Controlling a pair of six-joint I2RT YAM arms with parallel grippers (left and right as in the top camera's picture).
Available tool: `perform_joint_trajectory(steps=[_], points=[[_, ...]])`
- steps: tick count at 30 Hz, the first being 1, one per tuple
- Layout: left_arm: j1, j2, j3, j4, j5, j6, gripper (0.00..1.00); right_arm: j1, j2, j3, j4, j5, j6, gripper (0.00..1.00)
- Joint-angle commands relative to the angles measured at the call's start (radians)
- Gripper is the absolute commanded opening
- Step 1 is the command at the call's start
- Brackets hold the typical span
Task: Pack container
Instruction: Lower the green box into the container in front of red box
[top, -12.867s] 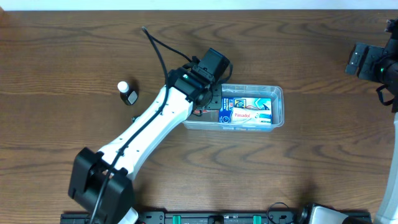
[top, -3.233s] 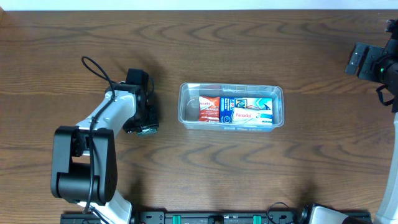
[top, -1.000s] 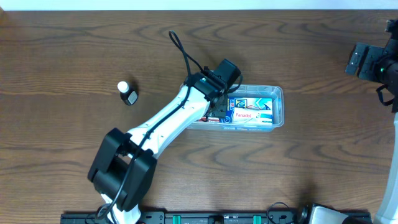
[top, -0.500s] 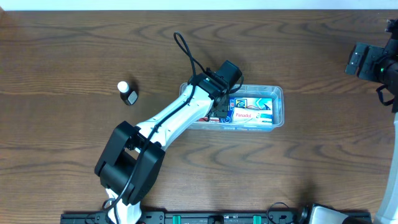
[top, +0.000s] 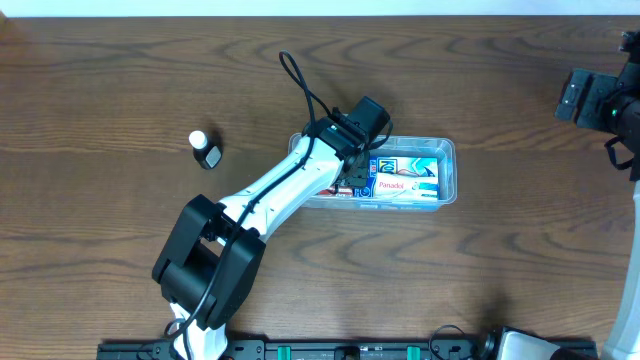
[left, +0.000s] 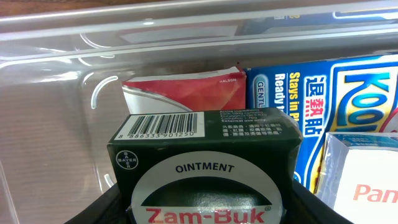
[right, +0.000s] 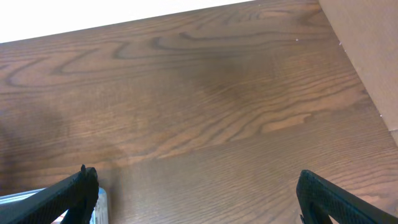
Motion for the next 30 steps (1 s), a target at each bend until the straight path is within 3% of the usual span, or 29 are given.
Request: perform_joint_trajectory(steps=[1,14,18,22,30], points=[[-0.002,0.016,0.014,0.0,-0.009,-0.015,0.52,-0.006,0.002,0.002,-0.001,0.003,0.017,0.99],[0.0,0.063,0.014,0.0,-0.012,-0.007,0.53,-0.006,0.002,0.002,-0.001,0.004,0.017,0.99],[0.0,0.063,0.014,0.004,-0.013,-0.007,0.65,-0.006,0.002,0.002,-0.001,0.003,0.017,0.99],[0.004,0.063,0.014,0.005,-0.013,-0.007,0.72,-0.006,0.002,0.002,-0.001,0.003,0.017,0.99],[0.008,0.042,0.015,-0.004,-0.012,-0.002,0.73,-0.006,0.002,0.002,-0.001,0.004,0.017,0.99]])
